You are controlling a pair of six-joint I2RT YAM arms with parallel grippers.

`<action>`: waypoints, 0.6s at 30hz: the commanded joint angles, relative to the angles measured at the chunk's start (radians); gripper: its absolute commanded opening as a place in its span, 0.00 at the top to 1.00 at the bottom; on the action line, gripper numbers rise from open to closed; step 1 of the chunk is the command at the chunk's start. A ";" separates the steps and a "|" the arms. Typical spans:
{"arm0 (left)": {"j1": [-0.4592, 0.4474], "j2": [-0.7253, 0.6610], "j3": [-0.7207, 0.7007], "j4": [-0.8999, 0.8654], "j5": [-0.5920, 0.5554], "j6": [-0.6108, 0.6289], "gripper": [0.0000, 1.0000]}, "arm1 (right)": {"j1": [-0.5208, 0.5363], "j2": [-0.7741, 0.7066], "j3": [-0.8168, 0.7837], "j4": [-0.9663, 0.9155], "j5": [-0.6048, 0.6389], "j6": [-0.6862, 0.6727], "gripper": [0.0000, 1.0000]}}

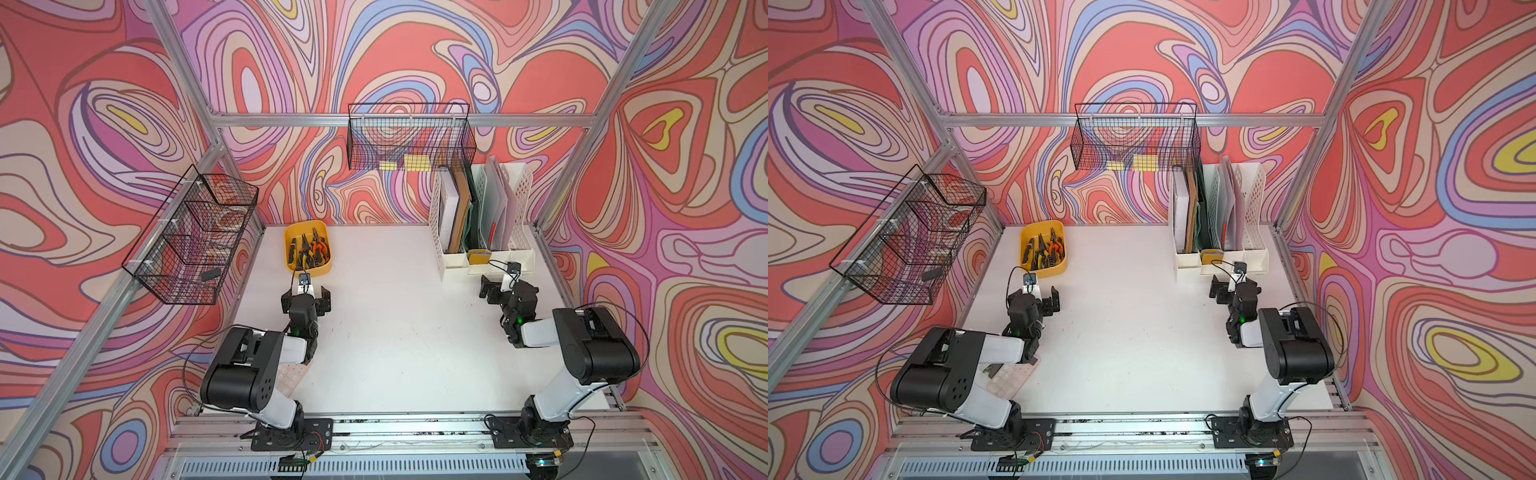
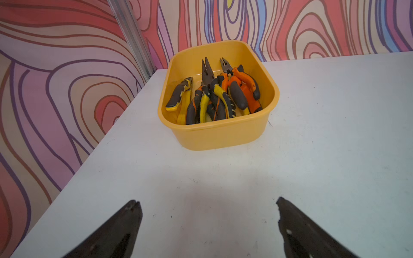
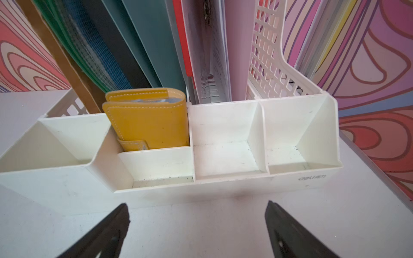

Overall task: Take the pliers out of the storage box
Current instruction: Move the storage box to the center of the board.

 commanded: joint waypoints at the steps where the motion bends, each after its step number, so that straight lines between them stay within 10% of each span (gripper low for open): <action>1: -0.001 0.007 -0.006 0.024 -0.013 0.006 0.00 | -0.001 0.001 0.008 -0.001 -0.004 -0.006 0.02; 18: 0.031 -0.022 0.021 -0.062 -0.008 -0.037 0.00 | 0.000 -0.008 0.009 -0.005 0.045 0.005 0.02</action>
